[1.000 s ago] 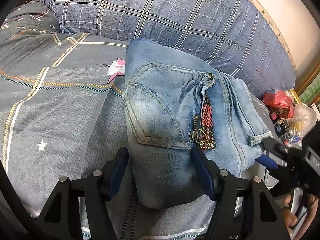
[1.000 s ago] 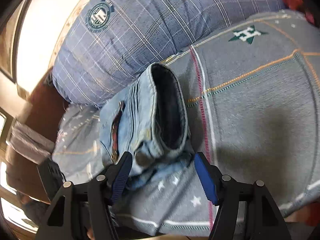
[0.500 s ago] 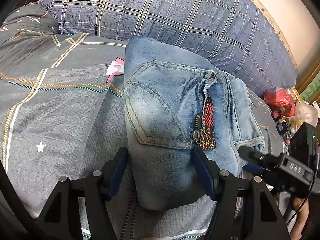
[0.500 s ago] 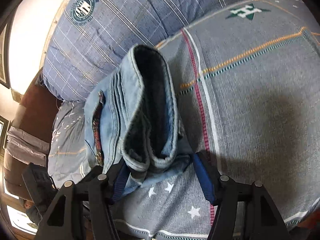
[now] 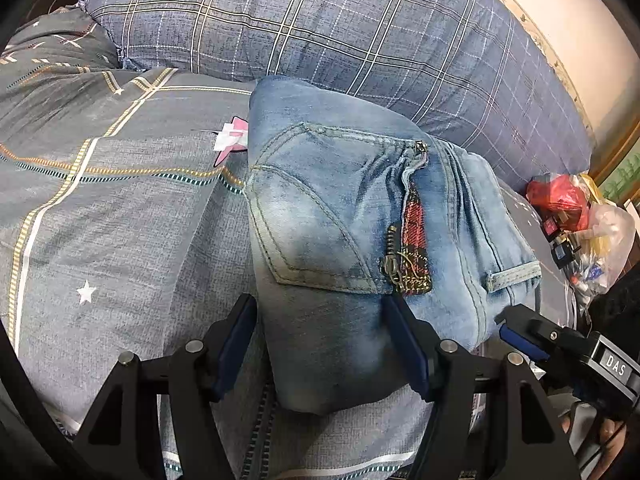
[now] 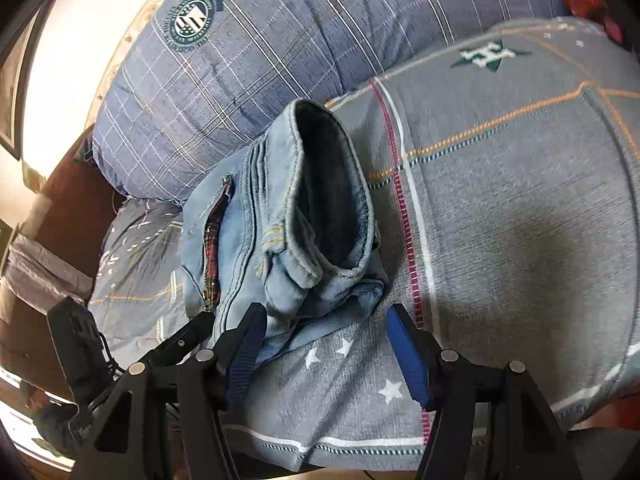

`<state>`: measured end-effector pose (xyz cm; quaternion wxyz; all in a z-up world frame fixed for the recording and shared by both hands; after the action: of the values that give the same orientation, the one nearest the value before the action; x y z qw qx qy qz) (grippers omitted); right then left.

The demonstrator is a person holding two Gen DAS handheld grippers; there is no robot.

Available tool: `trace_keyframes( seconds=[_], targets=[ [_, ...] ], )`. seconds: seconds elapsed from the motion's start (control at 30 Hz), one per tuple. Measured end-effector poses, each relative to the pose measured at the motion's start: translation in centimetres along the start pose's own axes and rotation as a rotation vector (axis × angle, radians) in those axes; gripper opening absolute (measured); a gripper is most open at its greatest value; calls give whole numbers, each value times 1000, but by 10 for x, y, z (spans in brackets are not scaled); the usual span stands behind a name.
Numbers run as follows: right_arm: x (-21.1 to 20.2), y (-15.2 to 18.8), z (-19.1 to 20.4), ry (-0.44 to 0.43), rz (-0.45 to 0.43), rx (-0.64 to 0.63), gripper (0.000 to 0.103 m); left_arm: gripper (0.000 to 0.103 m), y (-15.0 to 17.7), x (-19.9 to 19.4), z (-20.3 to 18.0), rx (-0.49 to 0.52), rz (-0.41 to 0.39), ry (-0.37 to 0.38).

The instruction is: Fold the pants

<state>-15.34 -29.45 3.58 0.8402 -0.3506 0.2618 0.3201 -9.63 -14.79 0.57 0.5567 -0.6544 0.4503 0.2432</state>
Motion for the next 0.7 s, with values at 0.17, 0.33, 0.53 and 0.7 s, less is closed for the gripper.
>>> trace_keyframes(
  seconds=[0.17,0.33,0.53,0.7],
  targets=[
    [-7,2,-3,7,1,15,66,61,1,-1,-2,16,-1,11],
    [-10,-4,-9,1,1,44,66,38,0,-6,-10,86,-31,-13],
    [-15,-26,-9,3,-14,44,66,42,0,-22,-2,30,-30,11],
    [-15,-40,-11,-40,-30,56,71,74,-26,-60,-4,-22,-175,74]
  ],
)
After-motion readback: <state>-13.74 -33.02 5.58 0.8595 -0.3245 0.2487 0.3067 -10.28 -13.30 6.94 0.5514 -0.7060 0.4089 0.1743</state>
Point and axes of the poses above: each gripper's, at about its wrist camera, not at the fingertips, and x roughly the way its jaws point, z to its left, y to its underside, the point moved 6 cm from there along x, roughly the way its jaws point, and after that the axes turned 6 degrees about -y, right-handed, at the moved point
